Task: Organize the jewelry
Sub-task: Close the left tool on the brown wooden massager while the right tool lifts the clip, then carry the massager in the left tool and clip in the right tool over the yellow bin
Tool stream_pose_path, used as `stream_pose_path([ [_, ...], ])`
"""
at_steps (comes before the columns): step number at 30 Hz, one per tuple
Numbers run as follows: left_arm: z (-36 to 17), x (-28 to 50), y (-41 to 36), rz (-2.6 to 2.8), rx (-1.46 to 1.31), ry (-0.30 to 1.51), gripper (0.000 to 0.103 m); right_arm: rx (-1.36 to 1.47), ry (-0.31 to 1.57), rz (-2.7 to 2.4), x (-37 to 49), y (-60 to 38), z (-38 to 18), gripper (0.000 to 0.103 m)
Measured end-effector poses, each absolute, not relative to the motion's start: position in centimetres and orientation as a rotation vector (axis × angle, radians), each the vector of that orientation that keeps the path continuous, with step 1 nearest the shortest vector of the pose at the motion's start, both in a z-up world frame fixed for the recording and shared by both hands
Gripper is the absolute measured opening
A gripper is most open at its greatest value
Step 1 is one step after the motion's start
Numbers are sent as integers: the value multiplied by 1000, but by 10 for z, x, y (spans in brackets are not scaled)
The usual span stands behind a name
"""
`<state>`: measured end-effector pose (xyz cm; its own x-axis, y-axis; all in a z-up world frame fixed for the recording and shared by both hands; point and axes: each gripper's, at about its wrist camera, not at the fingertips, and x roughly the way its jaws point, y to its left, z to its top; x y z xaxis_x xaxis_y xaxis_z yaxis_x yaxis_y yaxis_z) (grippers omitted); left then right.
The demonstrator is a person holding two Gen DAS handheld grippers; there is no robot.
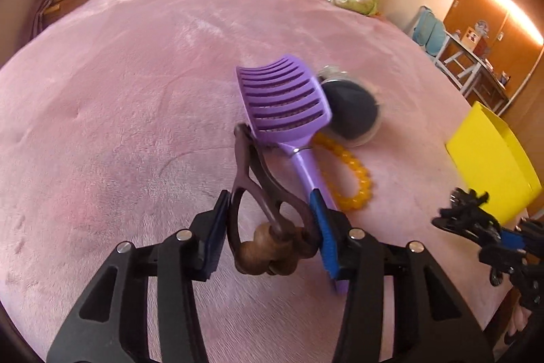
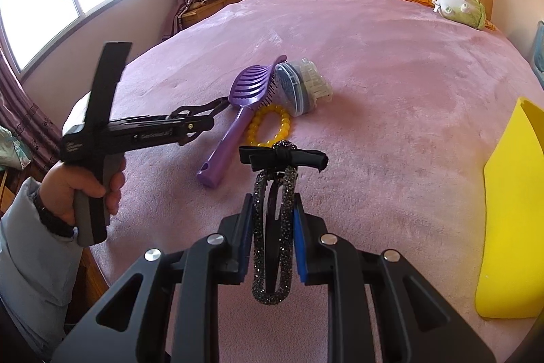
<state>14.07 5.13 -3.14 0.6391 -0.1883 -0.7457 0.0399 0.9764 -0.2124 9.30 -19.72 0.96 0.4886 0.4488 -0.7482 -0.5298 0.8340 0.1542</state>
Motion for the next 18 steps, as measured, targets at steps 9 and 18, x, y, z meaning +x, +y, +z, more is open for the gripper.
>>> stream_pose_path([
  [9,-1,101,6,-250,-113,797,47,-69,868,593,88,-210,10,23],
  [18,4,94,-35,-311,-61,793,47,-19,855,568,81,-239,13,23],
])
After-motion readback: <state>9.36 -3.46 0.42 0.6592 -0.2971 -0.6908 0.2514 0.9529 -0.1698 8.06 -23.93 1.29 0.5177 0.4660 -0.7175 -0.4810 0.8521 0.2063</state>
